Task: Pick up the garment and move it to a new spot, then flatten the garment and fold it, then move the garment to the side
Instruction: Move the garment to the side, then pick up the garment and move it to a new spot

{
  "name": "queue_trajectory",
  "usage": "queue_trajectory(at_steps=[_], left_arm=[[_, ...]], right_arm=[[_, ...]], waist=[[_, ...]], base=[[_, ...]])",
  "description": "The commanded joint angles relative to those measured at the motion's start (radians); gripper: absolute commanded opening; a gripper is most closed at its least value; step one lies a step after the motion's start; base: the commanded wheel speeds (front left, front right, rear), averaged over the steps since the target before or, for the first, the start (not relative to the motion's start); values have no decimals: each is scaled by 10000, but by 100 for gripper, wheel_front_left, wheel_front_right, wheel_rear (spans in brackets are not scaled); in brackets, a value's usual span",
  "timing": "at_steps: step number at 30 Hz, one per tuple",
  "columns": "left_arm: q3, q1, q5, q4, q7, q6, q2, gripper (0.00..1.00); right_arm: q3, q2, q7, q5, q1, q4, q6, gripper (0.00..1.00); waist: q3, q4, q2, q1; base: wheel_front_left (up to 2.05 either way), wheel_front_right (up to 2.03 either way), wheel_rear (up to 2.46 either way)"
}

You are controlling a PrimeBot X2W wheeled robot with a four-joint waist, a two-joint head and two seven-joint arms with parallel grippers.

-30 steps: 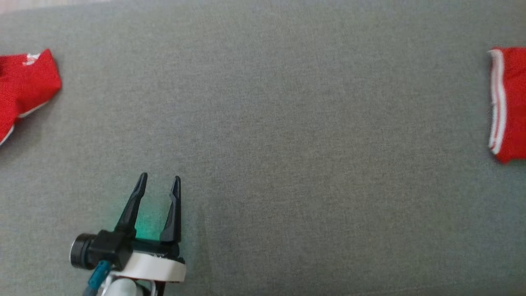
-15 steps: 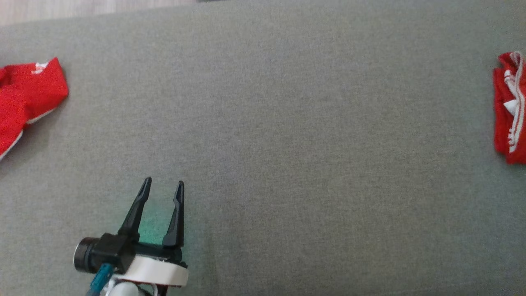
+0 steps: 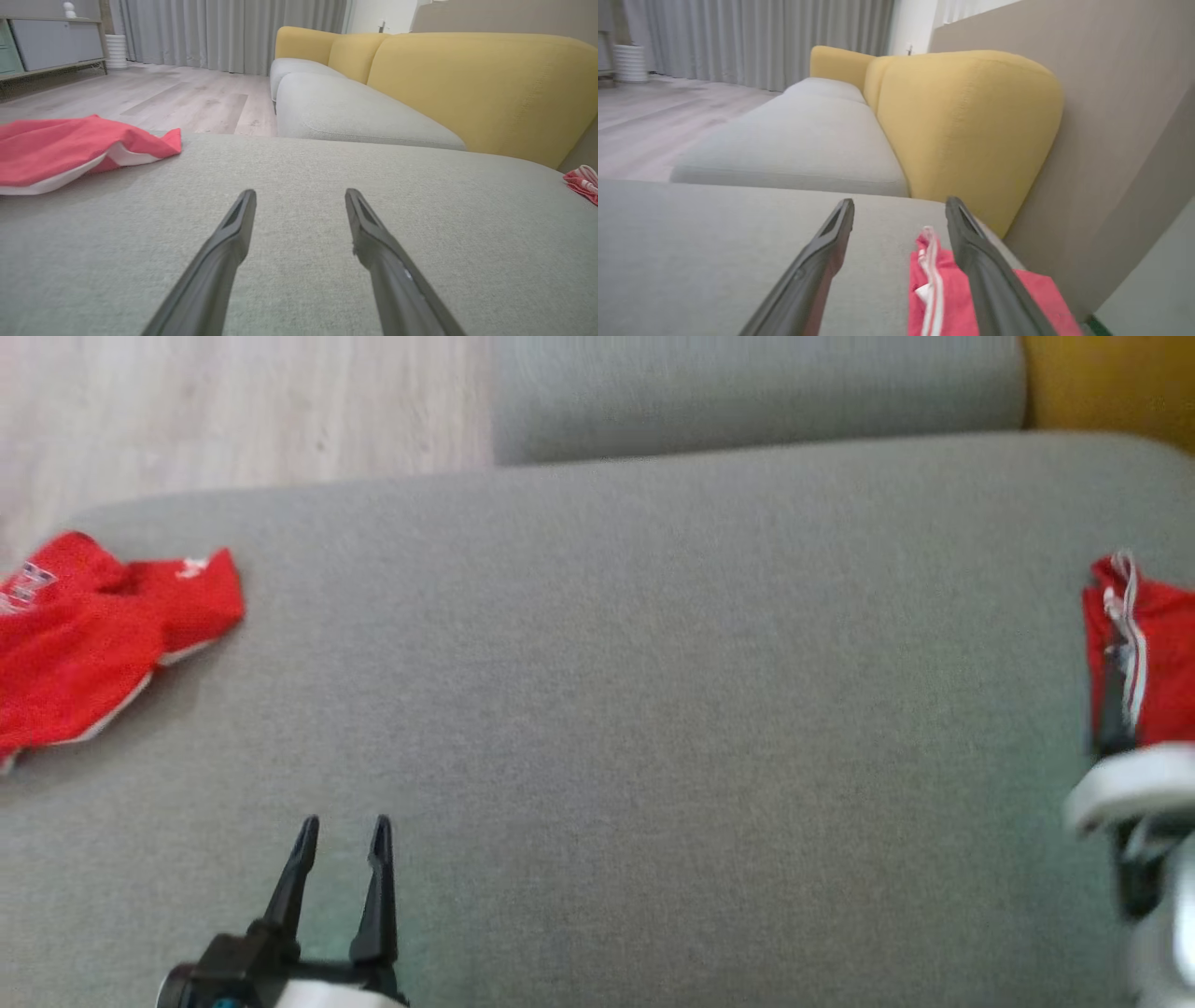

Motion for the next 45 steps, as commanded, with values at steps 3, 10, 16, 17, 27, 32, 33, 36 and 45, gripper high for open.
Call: queue_trajectory(at_steps=[3,10,16,17,27,32,33,36,45], left_arm=[[433,-9,-91,-129,-109,81,-15,100],[690,263,-38,-11,-109,94,-24,100],[802,237,-58,155,-109,132,-26,100],[815,231,-54,188,-109,139,-26,100],[839,193,-27,357,-109,128,-27,100],[922,180,-48,406,-109,129,-27,100],[933,184,-51,415,-109,128,-27,100],[956,195,-63,445,-109,127,-27,100],[906,151,-114,467,-109,143,-27,100]], right_arm=[[1061,352,-138,621,1181,-1209,-7,100],[2413,839,-240,1465,3145,-1918,-7,100],[3288,886,-300,1866,3832,-1685,-7,100],[3420,887,-304,2008,3873,-1666,-7,100],[3457,891,-312,2321,3773,-2114,-7,100],[3287,891,-312,2265,3714,-2171,-7,100],[3260,892,-312,2264,3709,-2175,-7,100],[3233,892,-313,2249,3698,-2179,-7,100],[3238,892,-313,2275,3722,-2192,-7,100]], waist=[[-608,256,0,2],[-880,321,0,2],[-927,406,0,2],[-927,414,0,2],[-870,538,0,2],[-887,548,0,2],[-896,545,0,2],[-904,536,0,2],[-853,572,0,2]], base=[[0,0,0],[0,0,0],[0,0,0],[0,0,0],[0,0,0],[0,0,0],[0,0,0],[0,0,0],[0,0,0]])
